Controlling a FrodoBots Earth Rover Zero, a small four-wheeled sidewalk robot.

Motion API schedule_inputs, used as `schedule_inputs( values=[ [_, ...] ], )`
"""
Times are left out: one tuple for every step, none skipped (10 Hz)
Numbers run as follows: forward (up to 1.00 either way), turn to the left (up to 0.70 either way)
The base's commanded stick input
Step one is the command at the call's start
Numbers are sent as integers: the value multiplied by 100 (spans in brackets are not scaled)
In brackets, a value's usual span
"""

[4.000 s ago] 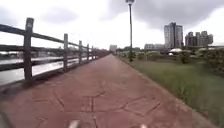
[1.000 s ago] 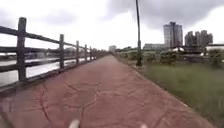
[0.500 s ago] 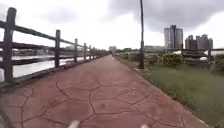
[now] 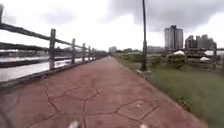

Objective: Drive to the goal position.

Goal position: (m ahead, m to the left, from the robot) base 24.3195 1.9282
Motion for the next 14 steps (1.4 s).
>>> schedule_inputs(
  values=[
    [70,0],
    [70,0],
    [70,0],
    [70,0],
    [70,0],
    [70,0],
    [70,0],
    [70,0],
    [70,0],
    [70,0],
    [70,0],
    [70,0],
    [70,0],
    [70,0]
  ],
)
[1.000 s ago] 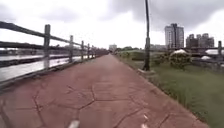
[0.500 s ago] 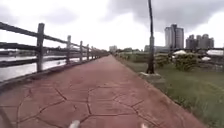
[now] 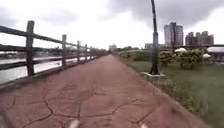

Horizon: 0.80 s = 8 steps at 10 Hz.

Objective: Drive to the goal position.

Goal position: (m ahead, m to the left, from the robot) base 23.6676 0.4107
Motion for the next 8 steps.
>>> schedule_inputs(
  values=[
    [70,0],
    [70,0],
    [70,0],
    [70,0],
    [70,0],
    [70,0],
    [70,0],
    [70,0]
  ],
)
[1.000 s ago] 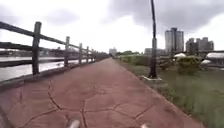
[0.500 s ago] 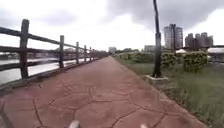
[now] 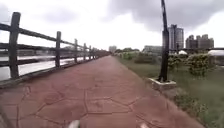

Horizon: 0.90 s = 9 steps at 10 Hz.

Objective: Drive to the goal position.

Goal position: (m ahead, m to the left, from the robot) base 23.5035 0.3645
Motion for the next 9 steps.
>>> schedule_inputs(
  values=[
    [70,0],
    [70,0],
    [70,0],
    [70,0],
    [70,0],
    [70,0],
    [70,0],
    [70,0],
    [70,0]
  ],
)
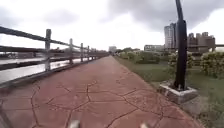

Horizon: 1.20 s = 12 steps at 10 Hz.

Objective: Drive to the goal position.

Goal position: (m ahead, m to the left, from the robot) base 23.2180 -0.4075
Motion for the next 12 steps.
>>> schedule_inputs(
  values=[
    [70,0],
    [70,0],
    [70,0],
    [70,0],
    [70,0],
    [70,0],
    [70,0],
    [70,0],
    [70,0],
    [70,0],
    [70,0],
    [70,0]
  ],
)
